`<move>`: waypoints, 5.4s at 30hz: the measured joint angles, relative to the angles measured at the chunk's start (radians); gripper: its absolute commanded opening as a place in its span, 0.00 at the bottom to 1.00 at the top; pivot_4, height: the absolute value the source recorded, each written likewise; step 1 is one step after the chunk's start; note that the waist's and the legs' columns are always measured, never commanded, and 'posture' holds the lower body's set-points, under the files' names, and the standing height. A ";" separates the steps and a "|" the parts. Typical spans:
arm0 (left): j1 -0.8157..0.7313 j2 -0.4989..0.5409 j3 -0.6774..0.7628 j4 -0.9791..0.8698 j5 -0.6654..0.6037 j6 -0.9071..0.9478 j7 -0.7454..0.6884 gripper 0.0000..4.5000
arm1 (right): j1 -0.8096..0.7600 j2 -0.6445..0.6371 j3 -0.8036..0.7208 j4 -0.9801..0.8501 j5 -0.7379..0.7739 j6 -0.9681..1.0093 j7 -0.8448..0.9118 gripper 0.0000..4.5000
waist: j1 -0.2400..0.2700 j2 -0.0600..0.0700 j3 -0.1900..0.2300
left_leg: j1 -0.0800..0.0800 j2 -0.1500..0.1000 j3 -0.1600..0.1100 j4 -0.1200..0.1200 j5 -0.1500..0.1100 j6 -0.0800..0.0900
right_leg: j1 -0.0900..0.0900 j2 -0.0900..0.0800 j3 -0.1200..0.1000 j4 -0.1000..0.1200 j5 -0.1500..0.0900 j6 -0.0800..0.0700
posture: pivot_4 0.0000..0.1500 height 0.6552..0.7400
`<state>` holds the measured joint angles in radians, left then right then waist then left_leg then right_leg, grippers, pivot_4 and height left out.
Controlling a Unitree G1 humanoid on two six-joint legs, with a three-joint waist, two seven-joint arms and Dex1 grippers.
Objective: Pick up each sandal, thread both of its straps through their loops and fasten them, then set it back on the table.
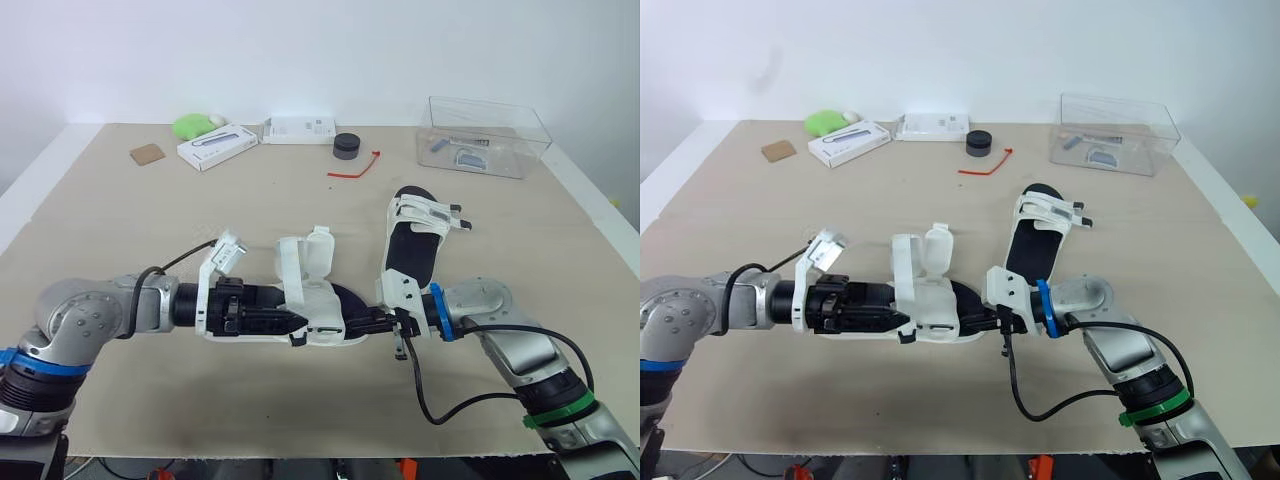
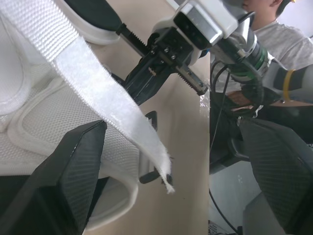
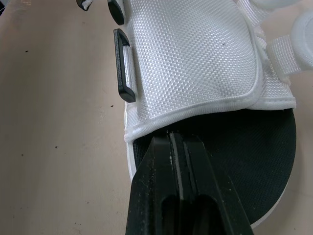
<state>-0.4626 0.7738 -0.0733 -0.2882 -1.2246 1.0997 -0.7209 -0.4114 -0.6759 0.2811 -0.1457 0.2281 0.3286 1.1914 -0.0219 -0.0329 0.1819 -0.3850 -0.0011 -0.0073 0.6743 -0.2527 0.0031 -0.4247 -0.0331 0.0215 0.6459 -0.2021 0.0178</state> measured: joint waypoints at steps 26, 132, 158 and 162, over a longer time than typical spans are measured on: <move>-0.110 -0.125 0.072 0.243 0.086 0.121 -0.076 0.02 | 0.000 -0.003 0.000 -0.002 -0.005 -0.005 0.001 0.00 | 0.000 0.000 0.000 | 0.000 -0.001 0.000 0.000 0.000 0.000 | 0.000 0.000 0.000 0.000 0.000 0.000 | 1.00 1.00; -0.003 -0.139 -0.036 0.061 0.375 -0.060 -0.314 0.01 | 0.003 -0.025 0.000 -0.025 -0.019 -0.005 0.009 0.00 | 0.000 0.000 0.000 | -0.001 -0.002 -0.001 -0.002 0.000 0.000 | 0.000 -0.002 -0.001 -0.001 -0.001 0.001 | 1.00 1.00; 0.369 0.129 0.097 -0.240 0.236 -0.016 -0.376 0.84 | -0.019 -0.025 0.019 -0.009 -0.020 -0.014 0.026 0.00 | 0.000 -0.002 0.000 | 0.000 0.002 -0.003 -0.003 -0.002 -0.002 | 0.000 0.000 -0.003 -0.001 -0.004 -0.003 | 1.00 1.00; 0.382 0.009 0.061 -0.241 0.319 -0.090 -0.240 0.84 | -0.017 -0.025 0.019 -0.010 -0.024 -0.011 0.021 0.00 | 0.001 -0.002 0.000 | 0.002 0.002 -0.002 -0.003 -0.001 -0.002 | 0.001 0.000 -0.003 0.000 -0.005 -0.005 | 1.00 1.00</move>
<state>-0.0804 0.7832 -0.0118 -0.5293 -0.9054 1.0099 -0.9604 -0.4286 -0.7007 0.3002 -0.1556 0.2041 0.3172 1.2121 -0.0211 -0.0345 0.1817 -0.3832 0.0011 -0.0096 0.6718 -0.2536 0.0011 -0.4239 -0.0328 0.0188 0.6456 -0.2067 0.0127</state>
